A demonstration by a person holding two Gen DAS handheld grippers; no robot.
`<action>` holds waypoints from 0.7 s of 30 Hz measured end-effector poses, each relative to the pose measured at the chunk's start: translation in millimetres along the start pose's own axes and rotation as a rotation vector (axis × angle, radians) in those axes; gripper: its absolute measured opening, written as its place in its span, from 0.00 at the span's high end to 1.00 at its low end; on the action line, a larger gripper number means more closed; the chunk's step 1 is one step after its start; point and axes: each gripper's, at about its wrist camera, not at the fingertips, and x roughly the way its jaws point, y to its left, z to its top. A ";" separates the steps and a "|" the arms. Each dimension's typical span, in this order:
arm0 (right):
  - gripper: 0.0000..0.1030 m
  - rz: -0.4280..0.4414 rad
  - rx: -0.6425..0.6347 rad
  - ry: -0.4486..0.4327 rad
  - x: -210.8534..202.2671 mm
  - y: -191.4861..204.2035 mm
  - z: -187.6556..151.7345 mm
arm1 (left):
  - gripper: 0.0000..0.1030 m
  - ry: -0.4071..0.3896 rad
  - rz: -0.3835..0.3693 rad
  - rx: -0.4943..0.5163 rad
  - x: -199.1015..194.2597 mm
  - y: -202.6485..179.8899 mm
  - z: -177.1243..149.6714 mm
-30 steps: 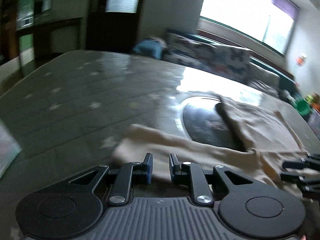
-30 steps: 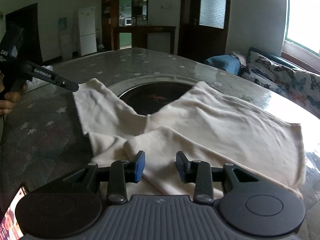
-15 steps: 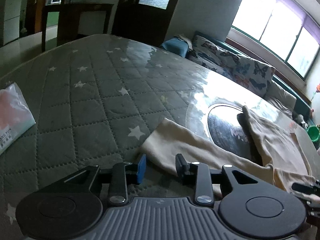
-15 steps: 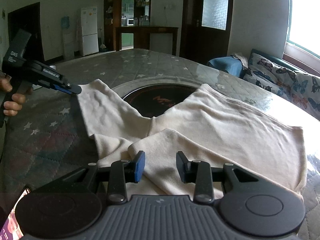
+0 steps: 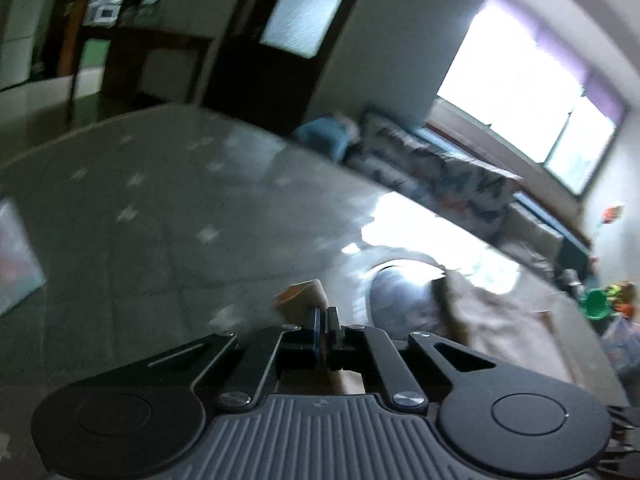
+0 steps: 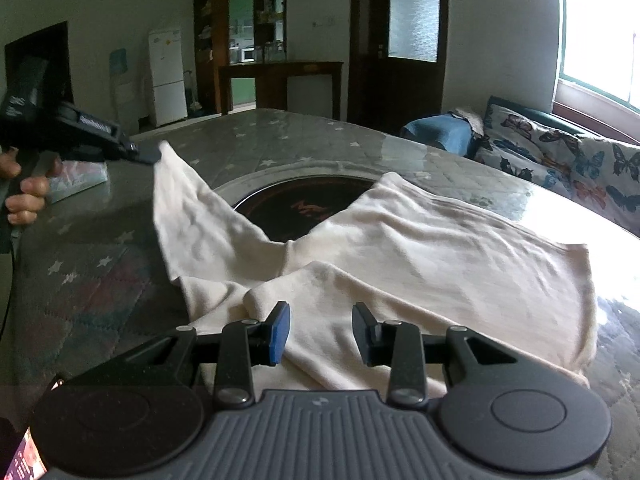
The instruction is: Fold clothes
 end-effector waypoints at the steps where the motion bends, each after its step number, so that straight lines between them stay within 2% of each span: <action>1: 0.67 -0.003 0.009 -0.003 -2.1 -2.5 0.0 | 0.98 -0.005 -0.032 0.013 -3.0 -8.3 2.2; 10: 0.67 -0.034 0.107 -0.033 -27.5 -29.4 -5.3 | 0.98 0.011 -0.318 0.149 -7.0 -106.4 7.4; 15: 0.67 -0.060 0.155 -0.040 -41.0 -43.7 -13.1 | 0.98 0.062 -0.466 0.212 5.2 -162.6 -3.3; 21: 0.67 -0.086 0.204 -0.034 -50.0 -59.2 -22.0 | 0.98 0.136 -0.593 0.248 28.4 -211.9 -20.2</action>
